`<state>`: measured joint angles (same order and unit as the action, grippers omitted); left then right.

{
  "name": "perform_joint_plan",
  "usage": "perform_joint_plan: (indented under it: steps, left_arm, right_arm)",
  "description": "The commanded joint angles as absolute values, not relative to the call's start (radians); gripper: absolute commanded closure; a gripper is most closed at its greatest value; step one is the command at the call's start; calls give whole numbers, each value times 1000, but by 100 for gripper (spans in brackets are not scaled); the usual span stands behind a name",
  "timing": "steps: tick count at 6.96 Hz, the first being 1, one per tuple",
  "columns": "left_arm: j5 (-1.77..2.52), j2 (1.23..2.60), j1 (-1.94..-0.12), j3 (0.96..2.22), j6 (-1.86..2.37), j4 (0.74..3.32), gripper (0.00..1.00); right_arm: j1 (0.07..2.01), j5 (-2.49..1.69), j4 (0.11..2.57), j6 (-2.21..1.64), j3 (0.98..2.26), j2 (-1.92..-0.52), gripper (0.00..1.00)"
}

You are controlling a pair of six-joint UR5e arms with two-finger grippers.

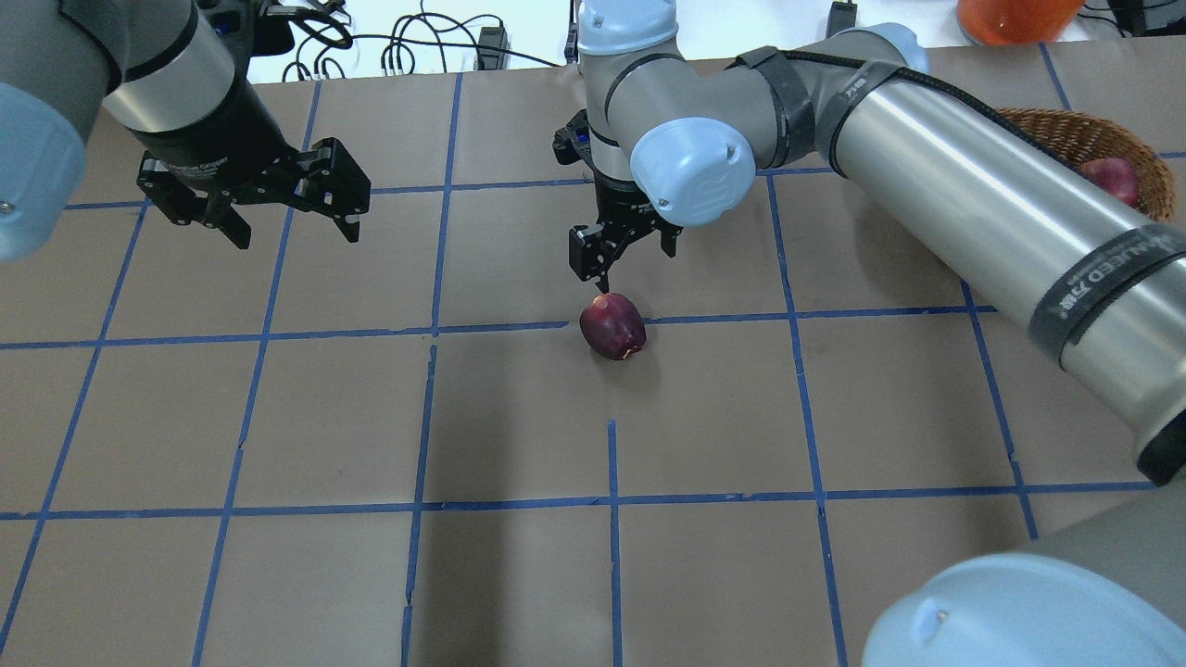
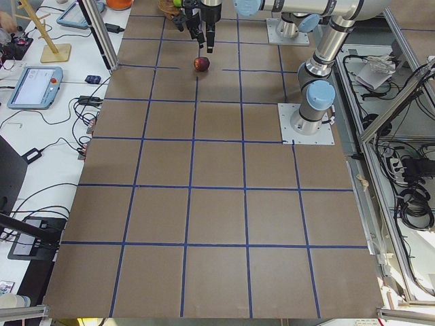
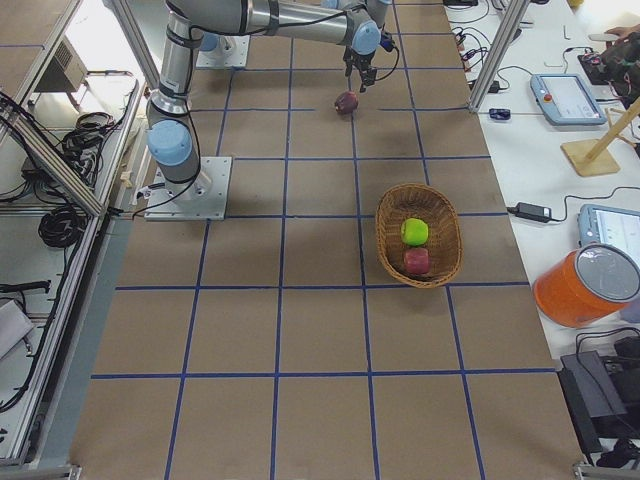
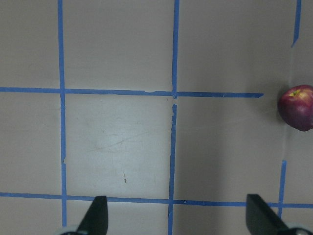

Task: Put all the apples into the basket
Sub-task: 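Lower the right gripper onto the dark red apple and grasp it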

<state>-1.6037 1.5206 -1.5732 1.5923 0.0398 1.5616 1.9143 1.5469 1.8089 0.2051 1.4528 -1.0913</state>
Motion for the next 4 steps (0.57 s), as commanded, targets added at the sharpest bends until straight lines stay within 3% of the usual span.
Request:
perform_joint_plan:
  steps: [1,4]
  left_arm:
    - [-1601,1522,-1569,1592,40,1554,0]
    - [-1603,1520,-1562,1592,38,1552,0]
  right_arm:
    - [1924,1543,1991,204,1567,-1068,0]
    - [1925,1468,2019,206,1575,-1040,0]
